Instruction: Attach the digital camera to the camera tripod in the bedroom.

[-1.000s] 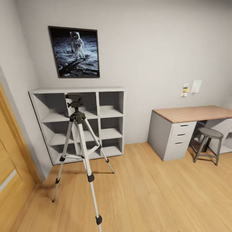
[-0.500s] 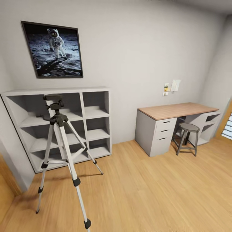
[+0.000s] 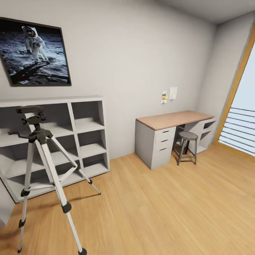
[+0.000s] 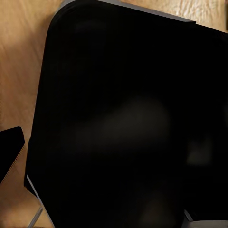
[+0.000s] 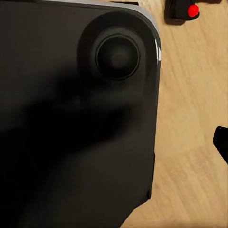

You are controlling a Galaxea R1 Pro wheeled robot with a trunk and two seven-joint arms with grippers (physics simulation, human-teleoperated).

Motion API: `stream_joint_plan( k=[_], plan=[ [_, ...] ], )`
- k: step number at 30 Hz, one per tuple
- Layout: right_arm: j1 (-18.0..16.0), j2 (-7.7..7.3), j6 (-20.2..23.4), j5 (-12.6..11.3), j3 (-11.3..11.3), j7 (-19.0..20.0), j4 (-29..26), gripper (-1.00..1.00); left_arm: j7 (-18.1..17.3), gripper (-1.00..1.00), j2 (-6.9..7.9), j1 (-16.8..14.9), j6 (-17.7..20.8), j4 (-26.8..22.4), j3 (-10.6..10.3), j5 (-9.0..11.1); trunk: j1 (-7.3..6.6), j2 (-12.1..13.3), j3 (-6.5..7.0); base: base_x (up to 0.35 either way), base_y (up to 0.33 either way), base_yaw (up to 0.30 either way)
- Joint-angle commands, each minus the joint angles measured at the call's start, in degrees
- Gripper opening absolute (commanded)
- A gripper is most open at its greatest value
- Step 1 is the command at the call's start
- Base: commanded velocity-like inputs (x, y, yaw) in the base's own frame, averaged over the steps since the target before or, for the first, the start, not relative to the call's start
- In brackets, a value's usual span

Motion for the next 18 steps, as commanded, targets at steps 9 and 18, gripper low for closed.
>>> stream_joint_plan(
  k=[9, 18],
  plan=[
    [-0.01, -0.25, -0.15, 0.00, 0.03, -0.09, 0.01, 1.00, -0.02, 1.00, 0.01, 0.01, -0.12, -0.03, 0.16, 0.23, 0.01, -0.02, -0.04, 0.066, 0.000, -0.287],
    [-0.01, -0.28, -0.15, -0.01, 0.03, -0.09, -0.01, 1.00, -0.02, 1.00, 0.05, 0.01, -0.12, -0.03, 0.15, 0.23, 0.01, -0.02, -0.04, 0.071, 0.000, -0.287]
  ],
)
